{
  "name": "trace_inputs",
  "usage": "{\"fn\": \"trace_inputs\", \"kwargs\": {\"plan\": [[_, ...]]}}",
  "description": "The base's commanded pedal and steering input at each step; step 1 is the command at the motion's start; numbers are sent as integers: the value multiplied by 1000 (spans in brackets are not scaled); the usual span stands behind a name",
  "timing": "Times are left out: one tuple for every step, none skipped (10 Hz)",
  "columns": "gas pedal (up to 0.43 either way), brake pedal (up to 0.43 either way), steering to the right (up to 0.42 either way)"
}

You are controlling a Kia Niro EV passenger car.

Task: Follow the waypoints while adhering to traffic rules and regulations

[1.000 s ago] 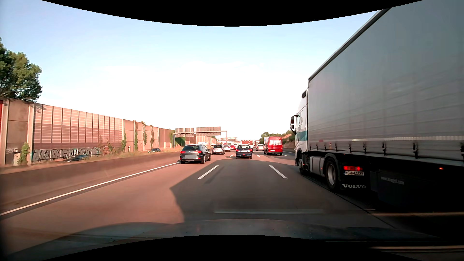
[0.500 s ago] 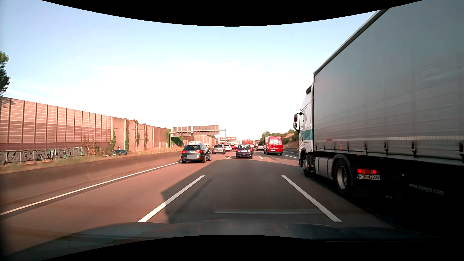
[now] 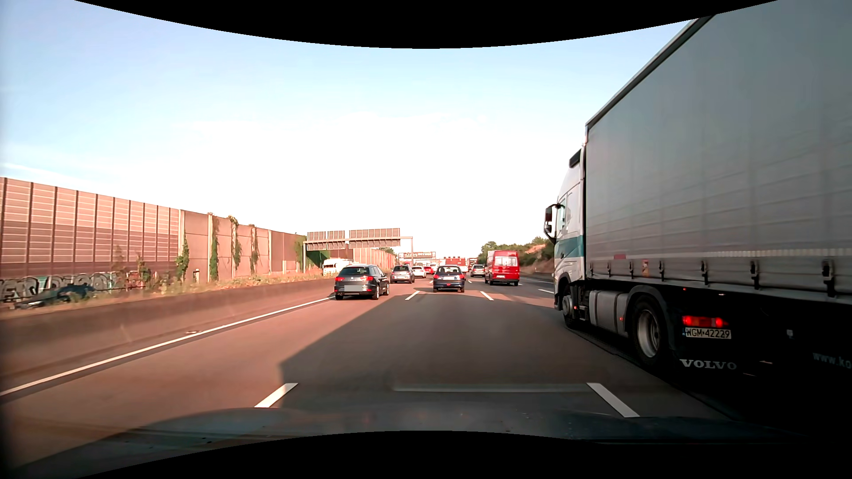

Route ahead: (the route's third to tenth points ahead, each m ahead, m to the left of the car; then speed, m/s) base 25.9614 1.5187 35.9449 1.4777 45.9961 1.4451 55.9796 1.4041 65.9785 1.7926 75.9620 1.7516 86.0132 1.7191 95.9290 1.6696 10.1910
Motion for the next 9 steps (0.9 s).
{"fn": "trace_inputs", "kwargs": {"plan": [[0, 0, -4], [0, 0, -4], [0, 0, -4], [0, 0, -4], [0, 0, -4], [0, 0, -4], [0, 0, -4], [0, 0, -4], [0, 0, -4]]}}
